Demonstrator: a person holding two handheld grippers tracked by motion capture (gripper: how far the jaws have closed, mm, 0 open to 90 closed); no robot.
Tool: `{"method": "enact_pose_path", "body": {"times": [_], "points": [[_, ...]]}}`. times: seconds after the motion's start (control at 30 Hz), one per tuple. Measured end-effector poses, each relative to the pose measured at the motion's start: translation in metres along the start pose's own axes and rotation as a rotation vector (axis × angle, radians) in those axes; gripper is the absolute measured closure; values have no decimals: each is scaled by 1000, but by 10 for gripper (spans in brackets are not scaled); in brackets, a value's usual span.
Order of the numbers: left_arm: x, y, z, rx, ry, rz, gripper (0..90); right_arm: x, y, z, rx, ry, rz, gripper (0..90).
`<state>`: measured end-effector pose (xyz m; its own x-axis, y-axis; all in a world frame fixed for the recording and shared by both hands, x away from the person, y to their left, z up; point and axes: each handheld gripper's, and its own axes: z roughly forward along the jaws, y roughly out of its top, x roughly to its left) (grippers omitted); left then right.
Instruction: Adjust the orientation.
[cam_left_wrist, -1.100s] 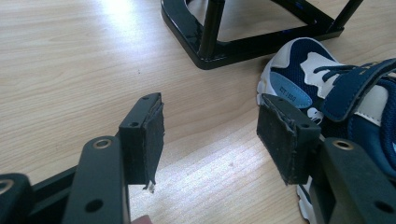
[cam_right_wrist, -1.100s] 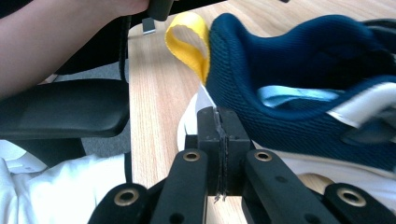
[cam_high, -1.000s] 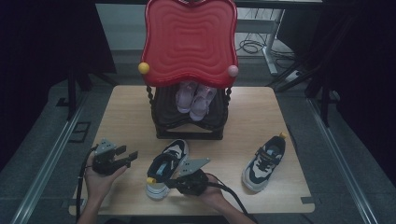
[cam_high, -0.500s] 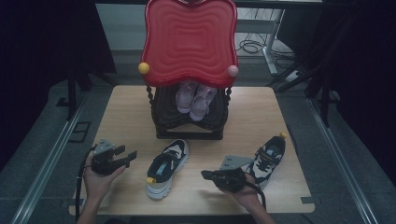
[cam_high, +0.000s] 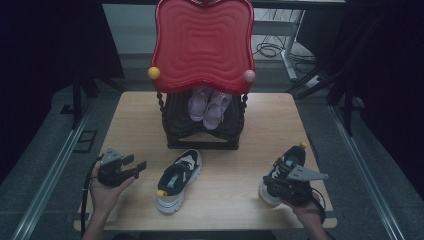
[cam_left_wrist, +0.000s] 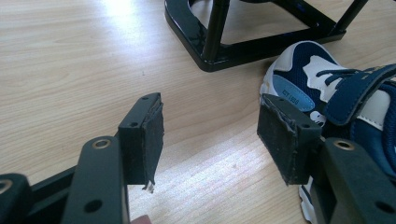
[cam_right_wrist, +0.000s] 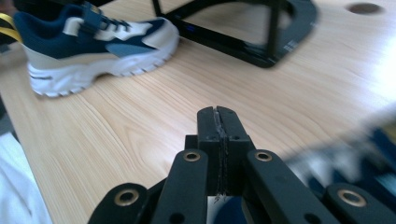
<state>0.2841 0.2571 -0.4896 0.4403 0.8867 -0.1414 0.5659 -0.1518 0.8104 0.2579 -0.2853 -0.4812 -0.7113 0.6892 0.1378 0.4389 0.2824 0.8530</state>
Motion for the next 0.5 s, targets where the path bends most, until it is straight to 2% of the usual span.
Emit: {"method": "enact_pose_path", "body": {"times": [0.03,0.1,0.13,0.23,0.37,0.5], "points": [[0,0,0,-1,1,-1,414,-5,-6,-9,-2,-18,8,880],[1,0,-1,-2,2,-4,414,-8,-10,-14,1,-28,17,879],[1,0,-1,0,4,-6,414,-18,-26,-31,9,-55,47,880],[0,0,0,0,3,-3,414,-26,-39,-43,14,-75,76,880],[-1,0,0,0,2,1,414,-32,-55,-48,50,-62,84,880],[0,1,0,0,2,0,414,-31,-58,-43,69,-31,77,882]]}}
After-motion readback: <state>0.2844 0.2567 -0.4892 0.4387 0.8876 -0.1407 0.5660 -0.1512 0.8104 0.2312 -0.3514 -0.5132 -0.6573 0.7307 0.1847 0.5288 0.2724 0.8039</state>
